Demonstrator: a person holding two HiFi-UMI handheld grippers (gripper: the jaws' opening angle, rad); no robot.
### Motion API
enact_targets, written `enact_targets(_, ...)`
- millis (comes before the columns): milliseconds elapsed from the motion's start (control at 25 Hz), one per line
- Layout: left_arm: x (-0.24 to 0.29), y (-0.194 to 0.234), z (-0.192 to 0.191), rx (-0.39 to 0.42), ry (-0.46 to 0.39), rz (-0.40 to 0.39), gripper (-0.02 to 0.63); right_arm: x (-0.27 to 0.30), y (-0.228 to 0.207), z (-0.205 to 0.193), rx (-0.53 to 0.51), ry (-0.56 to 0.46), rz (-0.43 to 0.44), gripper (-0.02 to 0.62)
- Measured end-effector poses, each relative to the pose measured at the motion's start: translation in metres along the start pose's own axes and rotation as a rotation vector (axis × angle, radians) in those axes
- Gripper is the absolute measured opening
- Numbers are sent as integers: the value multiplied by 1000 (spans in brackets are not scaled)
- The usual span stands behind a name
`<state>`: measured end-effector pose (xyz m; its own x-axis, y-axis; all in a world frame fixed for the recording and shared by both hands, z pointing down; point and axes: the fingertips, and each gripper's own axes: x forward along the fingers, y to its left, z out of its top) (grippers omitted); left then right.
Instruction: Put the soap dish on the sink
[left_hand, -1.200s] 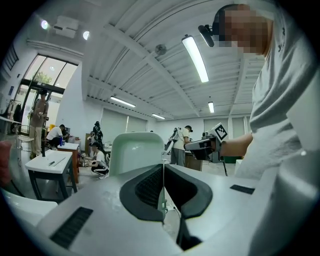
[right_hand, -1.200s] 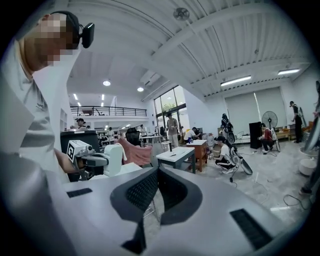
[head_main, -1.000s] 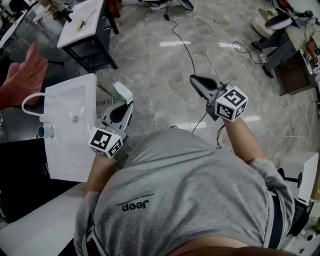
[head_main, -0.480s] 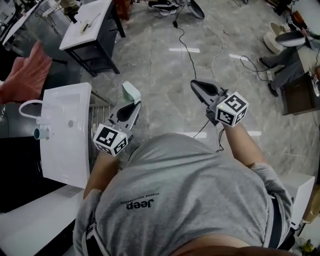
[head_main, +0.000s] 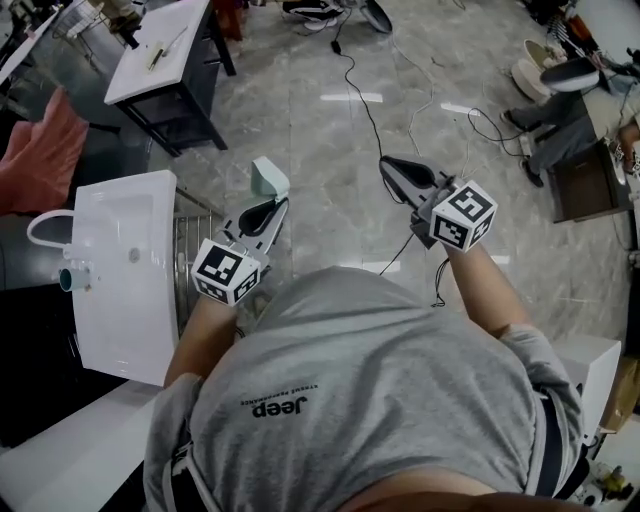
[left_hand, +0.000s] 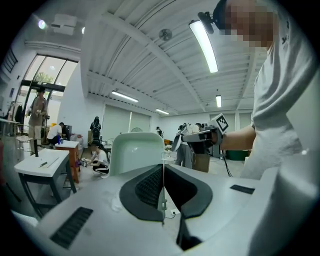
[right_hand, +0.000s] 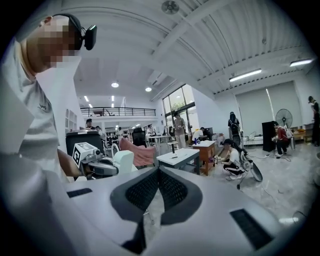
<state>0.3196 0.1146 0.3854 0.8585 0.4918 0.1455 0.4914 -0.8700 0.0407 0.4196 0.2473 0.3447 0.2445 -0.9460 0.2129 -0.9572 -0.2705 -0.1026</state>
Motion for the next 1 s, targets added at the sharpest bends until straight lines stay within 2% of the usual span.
enact_targets(240,-72,45,-9,-16,36,168,18,90,52,26,-70,26,157,52)
enact_targets(400,-138,80,-18,-40,53,304,18,166,109,42,-114,38,304,52)
enact_targets(680,-305,130,-70,-120,141,661,18,314,266,48,-202,79,672,52)
enact_targets(1000,-496,161,-155,-213,308,914,18,435,462,22,-259,117,950,52)
